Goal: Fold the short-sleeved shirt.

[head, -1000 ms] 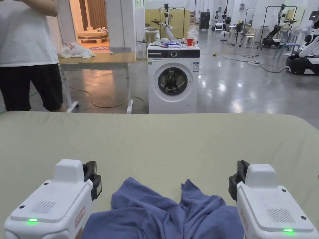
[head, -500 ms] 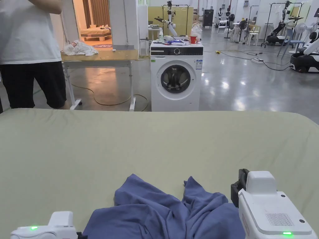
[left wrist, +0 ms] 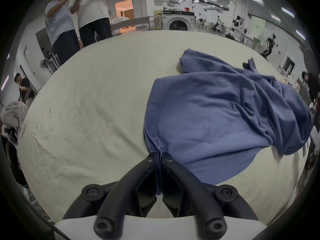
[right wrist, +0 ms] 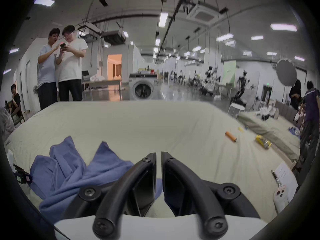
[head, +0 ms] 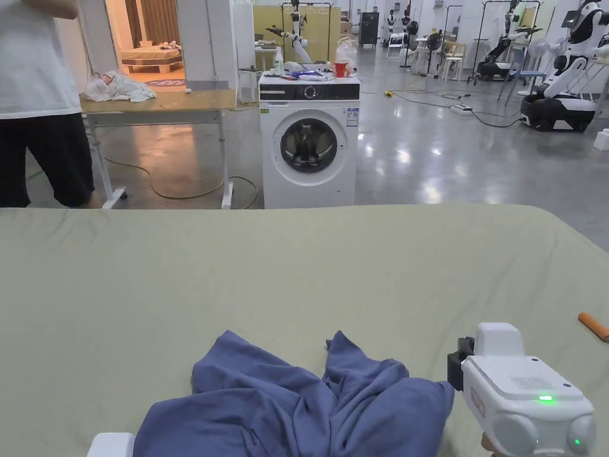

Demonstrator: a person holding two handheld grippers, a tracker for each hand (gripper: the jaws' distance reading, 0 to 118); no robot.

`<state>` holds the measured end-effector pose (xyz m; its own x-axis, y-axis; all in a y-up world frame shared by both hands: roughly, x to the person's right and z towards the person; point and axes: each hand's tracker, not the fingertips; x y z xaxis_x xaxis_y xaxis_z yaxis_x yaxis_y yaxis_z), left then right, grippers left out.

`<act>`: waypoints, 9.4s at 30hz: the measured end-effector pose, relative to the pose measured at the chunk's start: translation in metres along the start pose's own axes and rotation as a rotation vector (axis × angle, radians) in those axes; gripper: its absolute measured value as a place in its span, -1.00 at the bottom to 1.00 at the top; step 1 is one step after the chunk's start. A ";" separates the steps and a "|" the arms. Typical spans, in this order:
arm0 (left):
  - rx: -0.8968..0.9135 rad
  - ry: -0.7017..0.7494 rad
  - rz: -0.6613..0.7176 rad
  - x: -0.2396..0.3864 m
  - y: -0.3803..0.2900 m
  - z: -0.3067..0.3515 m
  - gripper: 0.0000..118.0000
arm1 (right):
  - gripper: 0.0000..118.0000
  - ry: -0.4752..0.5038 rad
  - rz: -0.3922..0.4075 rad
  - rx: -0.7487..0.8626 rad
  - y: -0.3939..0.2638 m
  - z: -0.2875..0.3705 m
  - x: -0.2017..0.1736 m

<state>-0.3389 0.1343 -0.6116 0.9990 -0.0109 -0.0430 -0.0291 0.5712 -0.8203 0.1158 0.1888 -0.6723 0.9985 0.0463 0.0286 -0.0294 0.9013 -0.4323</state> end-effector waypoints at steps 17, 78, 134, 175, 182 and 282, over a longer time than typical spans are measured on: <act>0.218 -0.111 0.058 -0.022 0.006 0.054 -1.00 | -0.93 0.186 0.028 -0.337 -0.045 -0.058 0.004; 0.724 0.130 0.044 -0.113 0.268 0.201 -1.00 | -0.93 -0.077 0.182 0.332 0.270 0.031 -0.023; 0.522 0.059 0.053 -0.050 -0.017 0.096 0.01 | 0.40 0.018 0.038 0.100 -0.016 0.122 -0.055; 0.057 -0.007 0.072 -0.101 0.229 -0.149 0.15 | -1.00 0.082 0.078 0.134 -0.005 -0.009 -0.101; 0.020 0.073 -0.005 -0.081 0.229 -0.162 0.17 | -1.00 0.046 0.101 0.080 -0.013 -0.020 -0.080; 0.738 0.131 -0.032 -0.124 0.372 0.181 -1.00 | -0.95 -0.026 0.090 0.282 0.368 -0.010 -0.020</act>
<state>-0.4671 0.4968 -0.8083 0.9856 -0.1078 -0.1306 0.0759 0.9705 -0.2287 0.0850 0.5153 -0.8407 0.9899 0.1395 0.0261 -0.1333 0.9770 -0.1667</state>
